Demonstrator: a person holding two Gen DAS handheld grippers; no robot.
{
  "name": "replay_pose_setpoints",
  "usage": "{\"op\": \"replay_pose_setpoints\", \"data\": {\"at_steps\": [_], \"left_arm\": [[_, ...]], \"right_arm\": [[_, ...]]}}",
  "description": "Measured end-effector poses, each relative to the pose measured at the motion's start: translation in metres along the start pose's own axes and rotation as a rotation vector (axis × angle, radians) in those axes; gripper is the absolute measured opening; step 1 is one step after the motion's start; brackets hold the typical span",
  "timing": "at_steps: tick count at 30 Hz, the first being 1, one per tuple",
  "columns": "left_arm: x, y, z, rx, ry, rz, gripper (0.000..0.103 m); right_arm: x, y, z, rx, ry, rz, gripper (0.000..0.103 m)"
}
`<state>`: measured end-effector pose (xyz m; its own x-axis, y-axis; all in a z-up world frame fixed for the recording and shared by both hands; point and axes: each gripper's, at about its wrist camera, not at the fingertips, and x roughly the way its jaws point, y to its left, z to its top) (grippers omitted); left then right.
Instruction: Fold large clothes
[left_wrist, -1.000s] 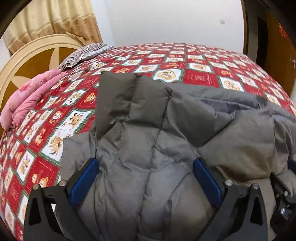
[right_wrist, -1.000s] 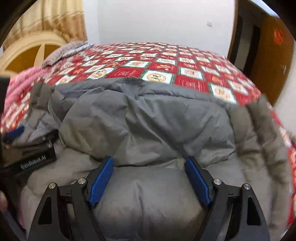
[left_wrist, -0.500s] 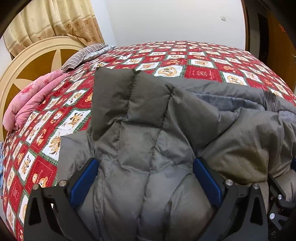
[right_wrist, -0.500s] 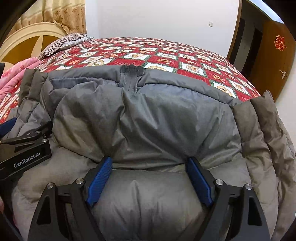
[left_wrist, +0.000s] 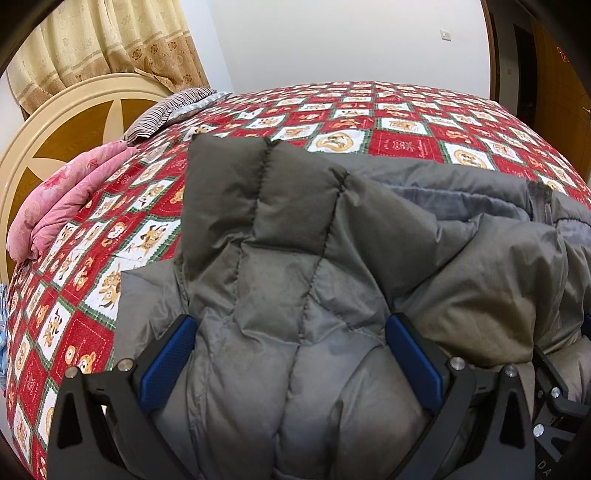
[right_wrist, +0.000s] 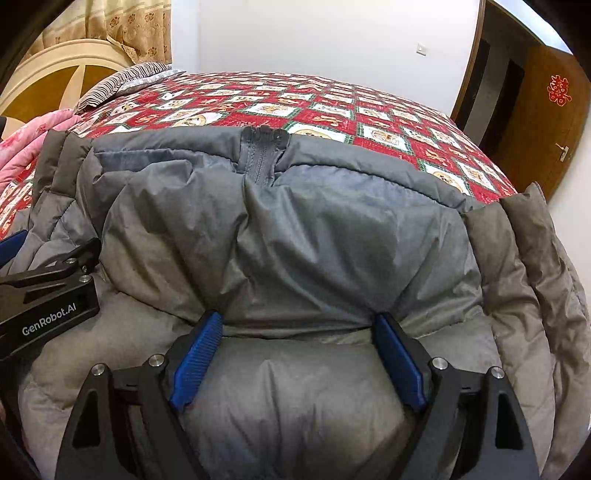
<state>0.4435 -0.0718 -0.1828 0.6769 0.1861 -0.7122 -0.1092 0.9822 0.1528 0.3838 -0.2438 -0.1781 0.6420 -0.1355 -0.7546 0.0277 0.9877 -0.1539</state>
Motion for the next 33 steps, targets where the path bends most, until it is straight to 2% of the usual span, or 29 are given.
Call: {"op": "replay_pose_setpoints", "data": {"at_steps": [5, 6, 8, 10, 12, 16, 18, 20, 21, 24, 26, 28, 30, 31, 33], "left_arm": [[-0.005, 0.006, 0.004, 0.015, 0.034, -0.030, 0.103], [-0.011, 0.010, 0.004, 0.020, 0.046, -0.038, 0.099], [-0.046, 0.032, 0.002, 0.003, 0.004, -0.058, 0.094], [-0.075, 0.052, -0.005, -0.015, -0.060, -0.061, 0.102], [-0.093, 0.076, -0.019, -0.033, -0.085, -0.055, 0.103], [-0.082, 0.098, -0.056, -0.034, -0.009, -0.037, 0.103], [-0.066, 0.097, -0.075, -0.028, 0.053, -0.073, 0.103], [-0.054, 0.100, -0.084, -0.081, 0.089, -0.136, 0.103], [-0.052, 0.104, -0.086, -0.122, 0.088, -0.171, 0.103], [-0.048, 0.104, -0.087, -0.159, 0.100, -0.219, 0.102], [-0.044, 0.103, -0.088, -0.167, 0.104, -0.272, 0.094], [-0.044, 0.098, -0.087, -0.148, 0.089, -0.281, 0.087], [-0.048, 0.092, -0.086, -0.109, 0.070, -0.349, 0.053], [-0.052, 0.089, -0.086, -0.093, 0.060, -0.361, 0.047], [-0.061, 0.082, -0.085, -0.047, 0.030, -0.357, 0.026]], "right_arm": [[0.000, 0.001, 0.000, -0.004, 0.007, -0.005, 0.085], [0.000, 0.001, 0.001, -0.007, 0.011, -0.006, 0.085], [-0.003, -0.001, 0.004, -0.011, 0.028, 0.007, 0.085], [-0.019, -0.008, 0.003, 0.008, 0.025, 0.029, 0.085], [-0.045, -0.012, -0.006, 0.045, -0.020, 0.053, 0.085], [-0.081, -0.002, -0.040, 0.013, -0.058, 0.025, 0.085], [-0.092, 0.003, -0.058, 0.006, -0.083, 0.018, 0.085], [-0.093, 0.010, -0.070, -0.021, -0.091, -0.001, 0.085], [-0.091, 0.013, -0.074, -0.034, -0.090, -0.012, 0.085], [-0.079, 0.020, -0.081, -0.078, -0.092, -0.045, 0.086], [-0.074, 0.022, -0.080, -0.085, -0.077, -0.049, 0.086], [-0.072, 0.021, -0.081, -0.079, -0.071, -0.038, 0.087], [-0.070, 0.022, -0.081, -0.075, -0.068, -0.035, 0.087], [-0.070, 0.024, -0.081, -0.077, -0.068, -0.038, 0.087], [-0.071, 0.025, -0.081, -0.078, -0.069, -0.041, 0.087]]}}
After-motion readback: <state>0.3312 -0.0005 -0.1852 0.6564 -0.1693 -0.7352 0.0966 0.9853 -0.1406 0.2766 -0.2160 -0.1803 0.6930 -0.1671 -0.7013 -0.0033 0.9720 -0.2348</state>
